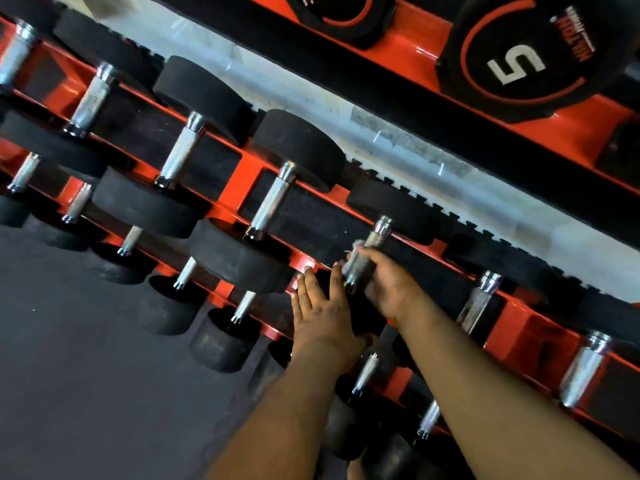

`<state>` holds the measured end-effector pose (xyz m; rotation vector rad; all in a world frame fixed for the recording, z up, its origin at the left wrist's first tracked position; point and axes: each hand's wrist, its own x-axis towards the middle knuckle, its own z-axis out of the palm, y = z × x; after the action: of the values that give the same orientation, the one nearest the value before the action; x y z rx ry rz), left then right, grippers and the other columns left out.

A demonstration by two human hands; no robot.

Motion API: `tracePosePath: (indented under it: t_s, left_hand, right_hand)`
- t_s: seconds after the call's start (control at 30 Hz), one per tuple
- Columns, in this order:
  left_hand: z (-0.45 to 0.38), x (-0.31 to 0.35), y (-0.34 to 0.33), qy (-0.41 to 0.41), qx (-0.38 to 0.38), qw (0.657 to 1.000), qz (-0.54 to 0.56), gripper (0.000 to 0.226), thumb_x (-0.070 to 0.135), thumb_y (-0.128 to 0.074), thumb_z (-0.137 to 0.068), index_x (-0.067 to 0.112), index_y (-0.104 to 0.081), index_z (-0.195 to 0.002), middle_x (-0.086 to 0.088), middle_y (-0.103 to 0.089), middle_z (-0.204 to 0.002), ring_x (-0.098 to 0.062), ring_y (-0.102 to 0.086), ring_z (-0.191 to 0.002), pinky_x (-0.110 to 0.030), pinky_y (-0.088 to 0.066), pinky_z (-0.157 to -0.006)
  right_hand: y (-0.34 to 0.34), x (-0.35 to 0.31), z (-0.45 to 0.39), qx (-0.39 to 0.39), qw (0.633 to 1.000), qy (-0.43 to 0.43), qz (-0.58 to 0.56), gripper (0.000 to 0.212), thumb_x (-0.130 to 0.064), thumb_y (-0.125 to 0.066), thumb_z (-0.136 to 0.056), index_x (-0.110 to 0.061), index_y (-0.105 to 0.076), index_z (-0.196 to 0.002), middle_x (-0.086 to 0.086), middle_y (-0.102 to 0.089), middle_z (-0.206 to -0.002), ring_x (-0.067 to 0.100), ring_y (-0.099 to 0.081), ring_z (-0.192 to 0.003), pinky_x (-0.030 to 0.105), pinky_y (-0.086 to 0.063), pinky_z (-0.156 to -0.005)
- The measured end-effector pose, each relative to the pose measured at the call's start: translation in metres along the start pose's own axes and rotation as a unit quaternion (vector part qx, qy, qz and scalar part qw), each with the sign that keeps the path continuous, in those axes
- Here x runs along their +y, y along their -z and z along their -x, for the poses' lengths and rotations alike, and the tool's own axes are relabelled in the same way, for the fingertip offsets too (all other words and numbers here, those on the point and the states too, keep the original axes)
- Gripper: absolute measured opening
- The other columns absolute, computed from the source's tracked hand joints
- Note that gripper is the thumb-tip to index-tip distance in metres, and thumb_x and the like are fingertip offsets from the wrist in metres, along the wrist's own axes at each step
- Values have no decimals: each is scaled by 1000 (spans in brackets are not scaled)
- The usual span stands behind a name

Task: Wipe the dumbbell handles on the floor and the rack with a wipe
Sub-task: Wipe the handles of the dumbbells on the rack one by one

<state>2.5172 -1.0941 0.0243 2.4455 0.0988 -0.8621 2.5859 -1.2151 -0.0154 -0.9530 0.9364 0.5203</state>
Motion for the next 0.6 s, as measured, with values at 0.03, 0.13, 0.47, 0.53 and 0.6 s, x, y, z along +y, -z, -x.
tracePosePath:
  t_s: [0.03, 0.13, 0.47, 0.53, 0.6]
  left_hand:
    - [0, 0, 0, -1, 0, 1000, -2, 129, 54, -79, -79, 29, 19, -158, -20, 26, -164, -34, 27, -152, -47, 12, -124]
    - [0, 1, 0, -4, -2, 1000, -5, 128, 54, -79, -79, 29, 18, -159, -20, 25, -164, -34, 27, -152, -46, 12, -124]
    - [-2, 1, -1, 1, -5, 1000, -13, 123, 55, -74, -82, 29, 20, -158, -22, 26, -163, -34, 29, -151, -48, 12, -125]
    - [0, 1, 0, 1, -10, 1000, -13, 124, 54, -75, -82, 30, 19, -158, -22, 28, -163, -33, 31, -150, -48, 12, -125]
    - [1, 2, 3, 0, -11, 1000, -5, 127, 51, -79, -80, 31, 19, -158, -20, 30, -163, -32, 33, -149, -48, 13, -125]
  right_hand:
    - [2, -2, -2, -4, 1000, 6, -5, 22, -27, -64, -95, -14, -69, -111, 11, -69, -113, 23, -66, -104, 40, -53, -98]
    - [8, -16, -5, 6, 995, 67, -70, 25, -33, -61, -97, -13, -69, -109, 11, -73, -102, 24, -68, -97, 41, -50, -100]
    - [40, 20, 17, 151, 808, 370, 432, 29, -11, -61, -96, -20, -72, -121, 8, -75, -109, 23, -71, -99, 41, -58, -88]
    - [39, 10, 17, 113, 662, 502, 545, 44, -1, -60, -94, -15, -64, -136, 12, -69, -126, 27, -67, -112, 40, -57, -93]
    - [41, 2, 5, 48, 507, 561, 653, 49, 3, -54, -91, -9, -61, -138, 12, -59, -142, 30, -55, -132, 44, -50, -105]
